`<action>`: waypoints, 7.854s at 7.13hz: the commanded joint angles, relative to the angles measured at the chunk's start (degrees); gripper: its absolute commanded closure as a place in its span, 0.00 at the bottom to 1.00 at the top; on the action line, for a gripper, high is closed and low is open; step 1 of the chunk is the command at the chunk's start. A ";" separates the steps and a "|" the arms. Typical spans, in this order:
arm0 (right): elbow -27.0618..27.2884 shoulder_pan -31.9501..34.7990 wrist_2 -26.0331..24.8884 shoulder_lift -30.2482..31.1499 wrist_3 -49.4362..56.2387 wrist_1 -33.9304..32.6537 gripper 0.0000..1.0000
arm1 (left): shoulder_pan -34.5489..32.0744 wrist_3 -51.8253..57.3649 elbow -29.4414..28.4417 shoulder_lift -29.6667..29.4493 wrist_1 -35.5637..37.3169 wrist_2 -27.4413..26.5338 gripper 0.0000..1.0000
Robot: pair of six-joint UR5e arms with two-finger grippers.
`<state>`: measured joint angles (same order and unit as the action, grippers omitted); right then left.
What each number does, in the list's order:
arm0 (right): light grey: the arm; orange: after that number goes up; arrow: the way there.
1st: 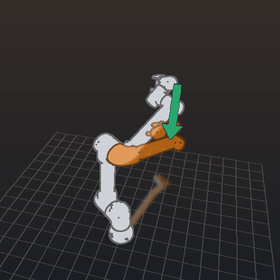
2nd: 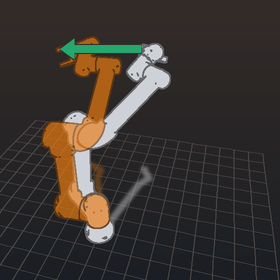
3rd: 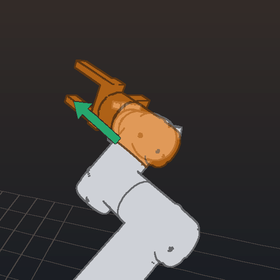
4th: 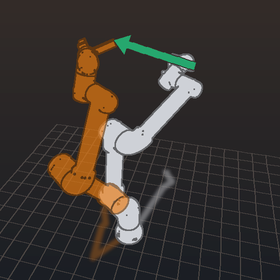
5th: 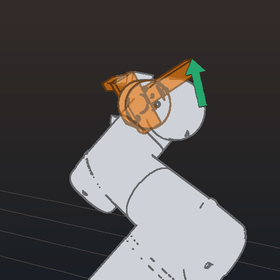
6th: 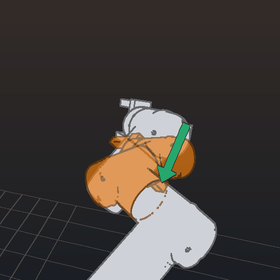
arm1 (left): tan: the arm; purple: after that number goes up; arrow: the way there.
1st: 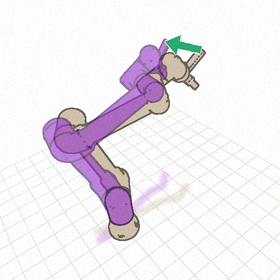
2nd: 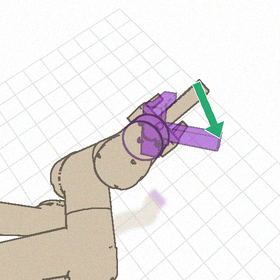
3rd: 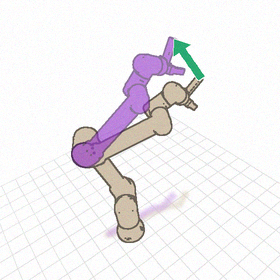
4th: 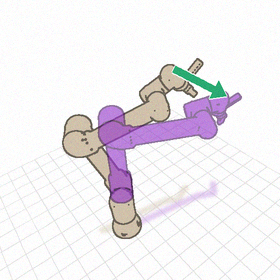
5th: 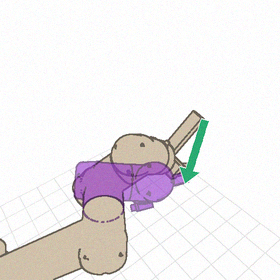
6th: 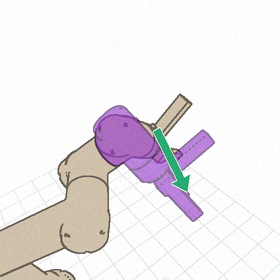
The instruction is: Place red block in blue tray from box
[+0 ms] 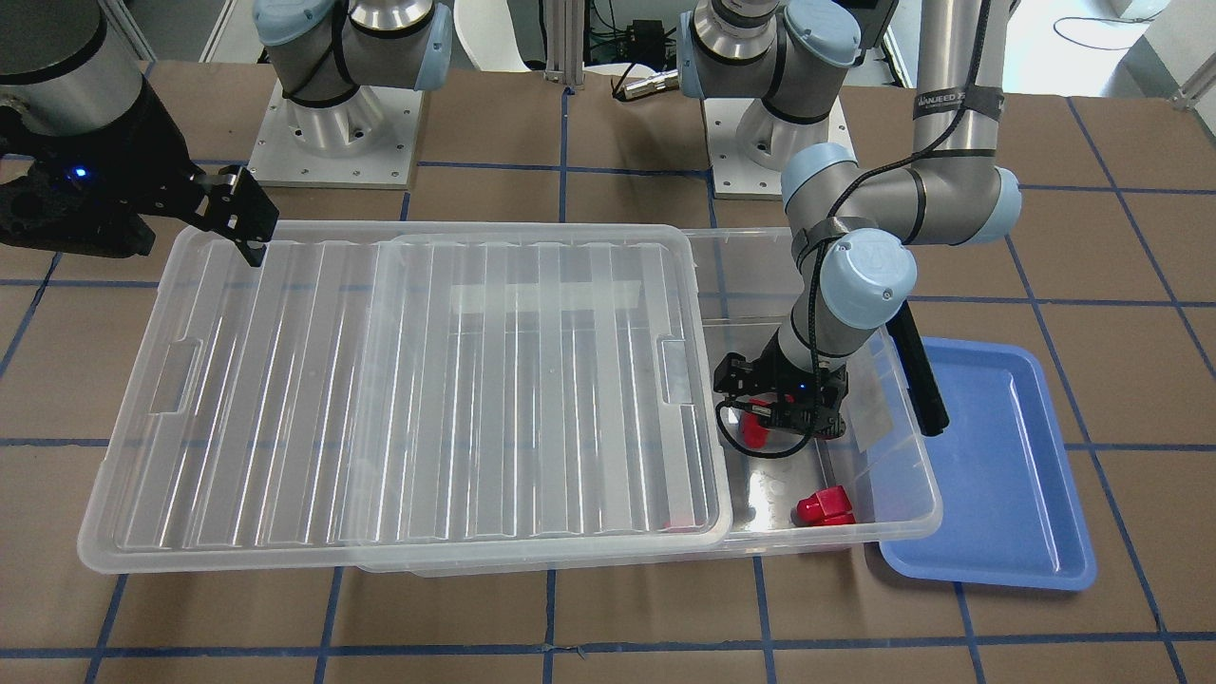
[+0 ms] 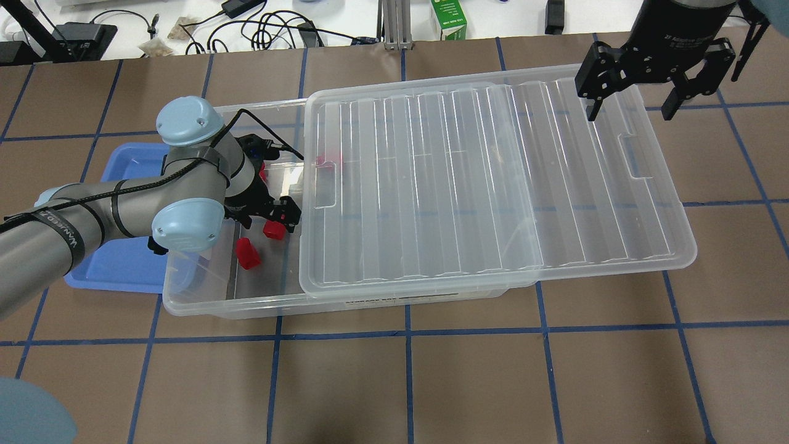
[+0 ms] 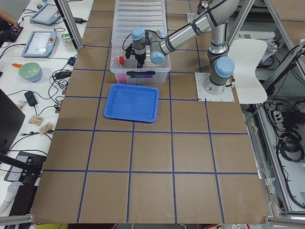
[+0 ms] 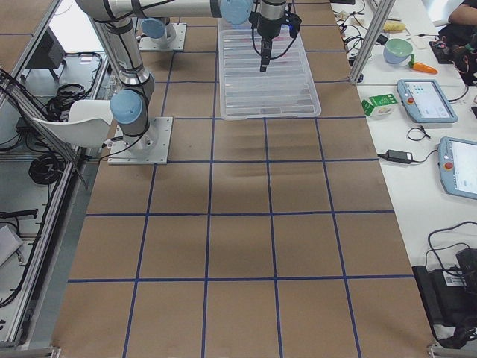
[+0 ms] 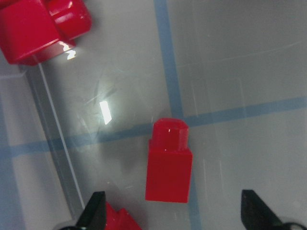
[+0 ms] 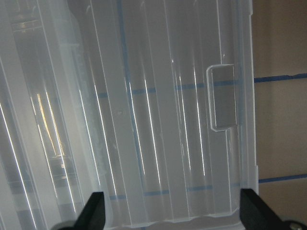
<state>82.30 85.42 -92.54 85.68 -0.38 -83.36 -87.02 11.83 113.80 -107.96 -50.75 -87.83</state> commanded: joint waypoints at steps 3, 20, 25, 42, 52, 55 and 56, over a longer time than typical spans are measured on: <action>0.14 -0.08 -0.09 -0.17 -0.33 -0.14 0.00 | 0.27 0.56 -0.25 -1.55 1.35 -0.06 0.86; 0.31 -0.43 -0.45 -0.52 0.82 -0.22 0.00 | 25.47 21.80 -20.23 -0.40 -24.10 -0.15 1.00; 0.31 -8.25 -1.32 -3.15 0.99 -0.75 0.00 | 27.25 22.88 -8.60 -3.83 -7.17 -0.32 0.92; 3.04 -16.52 -1.76 -15.02 19.80 -10.60 0.00 | 0.69 -6.38 -31.61 14.27 -40.21 -2.99 0.00; 4.00 -13.46 -0.62 -13.79 14.80 -8.13 0.00 | -1.23 -8.76 -31.36 14.27 -41.36 -3.57 0.00; 3.92 -9.50 -0.45 -13.79 7.43 -8.22 0.00 | -1.23 -8.76 -31.36 14.27 -41.36 -3.57 0.00; 3.92 -7.57 -0.53 -13.79 5.93 -8.40 0.00 | -1.23 -8.76 -31.36 14.27 -41.36 -3.57 0.00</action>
<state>86.26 75.77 -93.05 71.87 7.86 -91.61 -88.24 3.07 82.44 -93.69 -92.11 -91.40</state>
